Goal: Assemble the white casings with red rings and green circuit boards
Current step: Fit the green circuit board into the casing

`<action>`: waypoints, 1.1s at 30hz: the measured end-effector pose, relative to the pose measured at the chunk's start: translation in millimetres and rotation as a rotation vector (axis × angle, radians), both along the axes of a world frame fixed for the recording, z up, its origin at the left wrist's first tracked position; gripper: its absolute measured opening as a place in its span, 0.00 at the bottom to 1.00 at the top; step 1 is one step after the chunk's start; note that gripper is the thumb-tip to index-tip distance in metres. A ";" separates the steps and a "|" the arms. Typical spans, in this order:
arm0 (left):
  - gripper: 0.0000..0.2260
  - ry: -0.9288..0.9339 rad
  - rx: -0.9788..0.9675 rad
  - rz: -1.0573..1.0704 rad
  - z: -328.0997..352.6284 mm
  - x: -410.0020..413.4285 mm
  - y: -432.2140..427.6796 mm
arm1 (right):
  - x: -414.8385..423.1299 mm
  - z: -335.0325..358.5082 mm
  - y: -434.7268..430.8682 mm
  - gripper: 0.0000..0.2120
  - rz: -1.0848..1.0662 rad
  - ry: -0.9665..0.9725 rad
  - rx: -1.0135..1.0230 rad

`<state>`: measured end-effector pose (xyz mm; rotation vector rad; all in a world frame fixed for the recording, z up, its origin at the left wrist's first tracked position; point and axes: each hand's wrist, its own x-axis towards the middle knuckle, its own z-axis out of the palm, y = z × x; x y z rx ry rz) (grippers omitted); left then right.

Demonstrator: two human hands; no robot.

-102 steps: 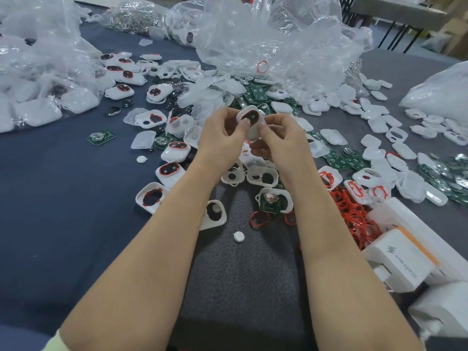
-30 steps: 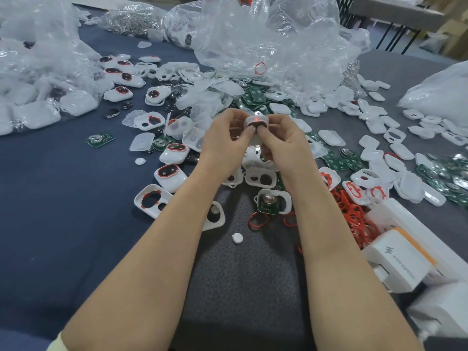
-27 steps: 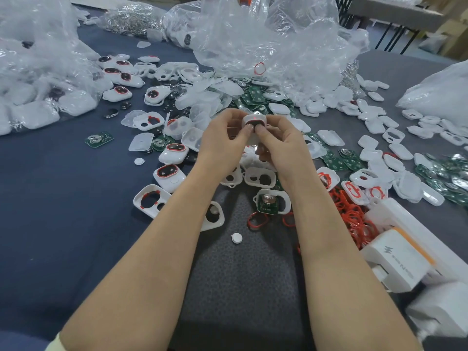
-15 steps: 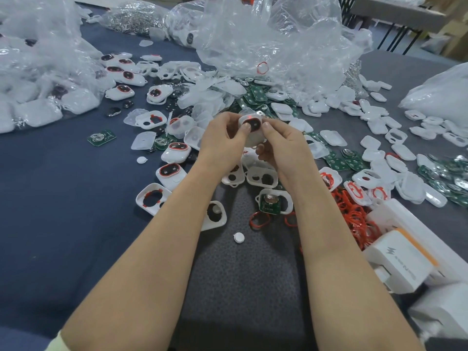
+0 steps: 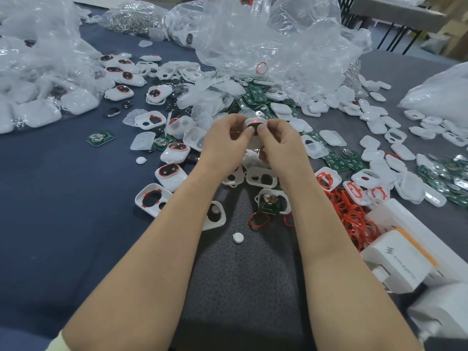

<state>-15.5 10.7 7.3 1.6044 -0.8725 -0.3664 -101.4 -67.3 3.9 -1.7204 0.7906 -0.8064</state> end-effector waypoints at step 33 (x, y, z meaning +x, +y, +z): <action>0.04 0.116 -0.135 0.020 2.9 1.6 2.3 | -2.4 4.9 7.0 0.04 0.153 -0.053 0.047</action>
